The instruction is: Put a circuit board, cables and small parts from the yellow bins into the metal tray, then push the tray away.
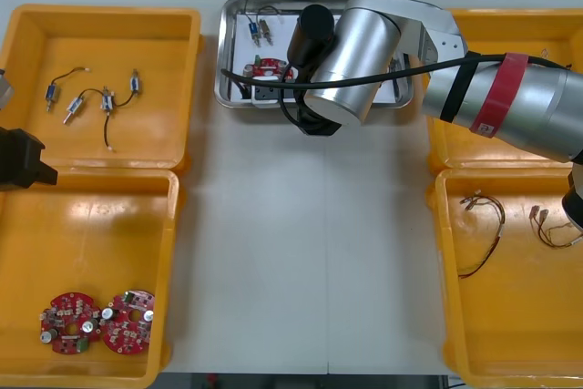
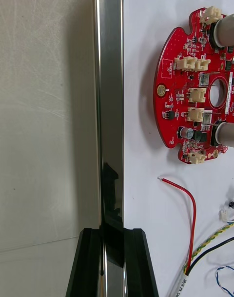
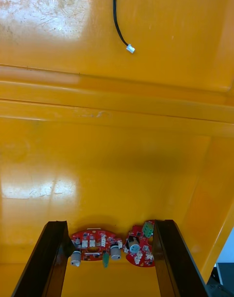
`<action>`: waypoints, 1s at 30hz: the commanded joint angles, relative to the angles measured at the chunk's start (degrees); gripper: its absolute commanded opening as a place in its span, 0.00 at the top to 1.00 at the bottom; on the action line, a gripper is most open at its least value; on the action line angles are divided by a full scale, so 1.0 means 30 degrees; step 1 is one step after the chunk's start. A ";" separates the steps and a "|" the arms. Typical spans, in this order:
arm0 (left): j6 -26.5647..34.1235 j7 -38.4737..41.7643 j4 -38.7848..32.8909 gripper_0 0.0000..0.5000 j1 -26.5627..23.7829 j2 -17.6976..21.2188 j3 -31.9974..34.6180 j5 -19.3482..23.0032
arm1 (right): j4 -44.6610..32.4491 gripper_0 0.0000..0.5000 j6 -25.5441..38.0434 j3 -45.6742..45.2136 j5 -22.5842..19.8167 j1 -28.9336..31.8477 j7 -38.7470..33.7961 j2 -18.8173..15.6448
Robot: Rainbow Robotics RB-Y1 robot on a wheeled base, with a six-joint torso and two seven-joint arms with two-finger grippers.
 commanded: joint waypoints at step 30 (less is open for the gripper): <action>0.0132 -0.1957 -0.0608 0.00 0.0358 0.0905 0.0440 -0.0163 | -0.2744 0.00 0.4378 -0.2440 -0.1288 -0.0609 0.0173 0.0459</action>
